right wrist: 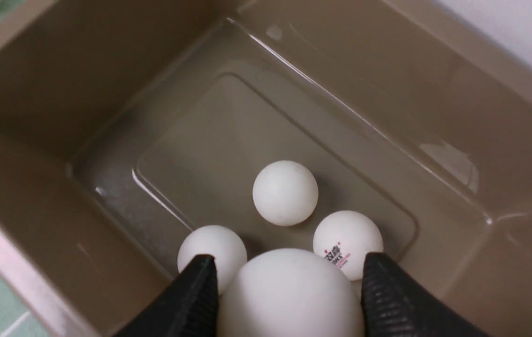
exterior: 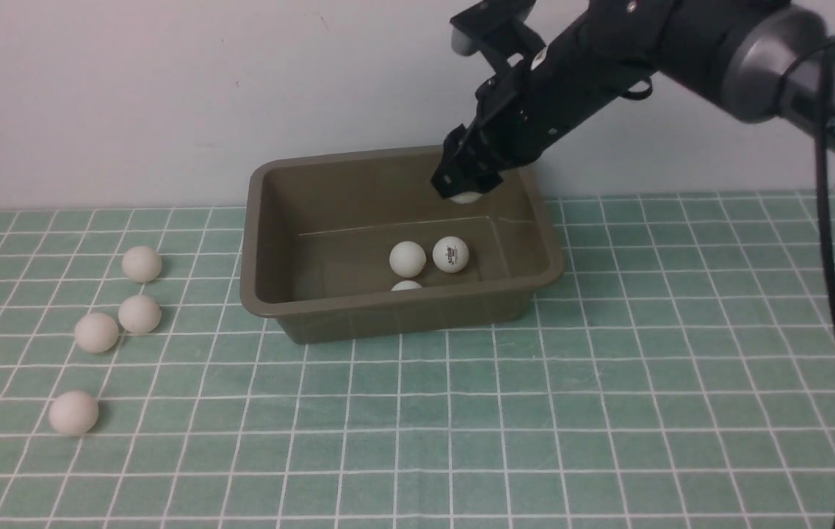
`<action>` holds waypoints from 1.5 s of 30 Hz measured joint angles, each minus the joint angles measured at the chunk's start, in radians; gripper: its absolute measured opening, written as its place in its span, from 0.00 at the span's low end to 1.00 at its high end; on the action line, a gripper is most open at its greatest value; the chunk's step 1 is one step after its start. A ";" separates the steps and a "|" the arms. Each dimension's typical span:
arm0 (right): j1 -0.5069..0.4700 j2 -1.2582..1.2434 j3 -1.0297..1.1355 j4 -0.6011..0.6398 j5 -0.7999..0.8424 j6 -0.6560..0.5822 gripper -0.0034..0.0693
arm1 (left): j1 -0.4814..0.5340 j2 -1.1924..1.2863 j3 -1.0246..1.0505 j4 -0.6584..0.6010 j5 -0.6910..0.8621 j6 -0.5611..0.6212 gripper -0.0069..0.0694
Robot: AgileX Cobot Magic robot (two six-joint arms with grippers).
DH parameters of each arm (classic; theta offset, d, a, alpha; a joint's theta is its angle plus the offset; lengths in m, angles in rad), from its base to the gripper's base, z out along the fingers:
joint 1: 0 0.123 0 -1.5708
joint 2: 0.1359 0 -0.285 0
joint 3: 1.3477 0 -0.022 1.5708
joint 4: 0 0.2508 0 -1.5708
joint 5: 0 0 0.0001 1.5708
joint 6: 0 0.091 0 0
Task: Put the table tennis balls in the box on the green coffee tablecloth.
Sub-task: 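Release the ping pong ball into the bin and lift the gripper away, then reach for and grasp a ping pong ball on the table beside the basket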
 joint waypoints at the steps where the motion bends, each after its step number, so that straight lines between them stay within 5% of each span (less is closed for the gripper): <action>1: 0.005 0.008 0.000 -0.008 -0.007 0.016 0.54 | 0.000 0.000 0.000 0.000 0.000 0.000 0.08; 14: 0.009 0.097 0.000 -0.024 -0.050 0.117 0.55 | 0.000 0.000 0.000 0.000 0.000 0.000 0.07; 21: 0.009 0.102 0.000 -0.036 -0.098 0.116 0.66 | 0.000 0.000 0.000 0.000 0.000 0.000 0.07; 28: 0.009 0.103 0.000 -0.036 -0.116 0.116 0.68 | 0.000 0.000 0.000 0.000 0.000 -0.004 0.07; 31: 0.008 0.103 0.000 -0.033 -0.118 0.116 0.68 | 0.000 0.000 0.003 -0.085 -0.062 -0.084 0.07; 36: 0.000 0.063 -0.012 -0.041 -0.042 0.110 0.67 | 0.000 0.000 0.005 -0.358 -0.378 -0.295 0.07; 40: -0.018 -0.028 -0.071 -0.103 0.073 0.092 0.55 | 0.000 0.000 0.005 -0.400 -0.501 -0.303 0.07; 45: -0.076 -0.215 -0.098 -0.214 0.199 0.090 0.14 | 0.000 0.000 0.005 -0.413 -0.610 -0.315 0.07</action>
